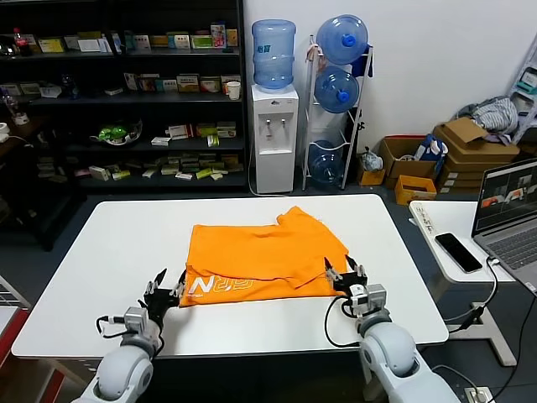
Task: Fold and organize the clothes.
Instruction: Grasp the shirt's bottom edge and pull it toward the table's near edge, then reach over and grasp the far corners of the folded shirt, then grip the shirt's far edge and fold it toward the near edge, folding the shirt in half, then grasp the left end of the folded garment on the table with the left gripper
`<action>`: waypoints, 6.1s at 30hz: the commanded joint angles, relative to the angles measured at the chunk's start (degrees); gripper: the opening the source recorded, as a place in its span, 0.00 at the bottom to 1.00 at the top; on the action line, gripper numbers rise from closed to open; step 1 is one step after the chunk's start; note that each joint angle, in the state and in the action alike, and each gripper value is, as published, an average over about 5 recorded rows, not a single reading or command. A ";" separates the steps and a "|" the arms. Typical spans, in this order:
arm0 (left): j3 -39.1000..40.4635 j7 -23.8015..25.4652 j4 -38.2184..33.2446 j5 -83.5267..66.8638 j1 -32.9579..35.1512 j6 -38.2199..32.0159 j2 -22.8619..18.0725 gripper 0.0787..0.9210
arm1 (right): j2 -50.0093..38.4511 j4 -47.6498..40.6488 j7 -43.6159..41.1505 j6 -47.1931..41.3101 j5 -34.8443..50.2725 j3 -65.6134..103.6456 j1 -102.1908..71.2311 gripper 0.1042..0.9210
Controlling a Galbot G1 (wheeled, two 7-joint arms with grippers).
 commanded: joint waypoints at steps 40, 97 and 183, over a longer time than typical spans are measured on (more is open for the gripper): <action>0.55 -6.89 -8.85 -5.45 6.60 5.61 -1.08 0.07 | -4.65 6.17 3.65 -1.09 8.45 1.47 -9.61 0.02; 18.27 3.67 31.04 -19.78 -36.10 13.62 -0.27 0.88 | 11.72 -43.24 -4.28 -10.11 7.88 -14.83 38.01 0.88; 1.83 -3.66 -5.56 -8.27 7.16 9.30 2.21 0.85 | -18.30 21.14 5.74 -8.30 17.36 7.04 -15.35 0.86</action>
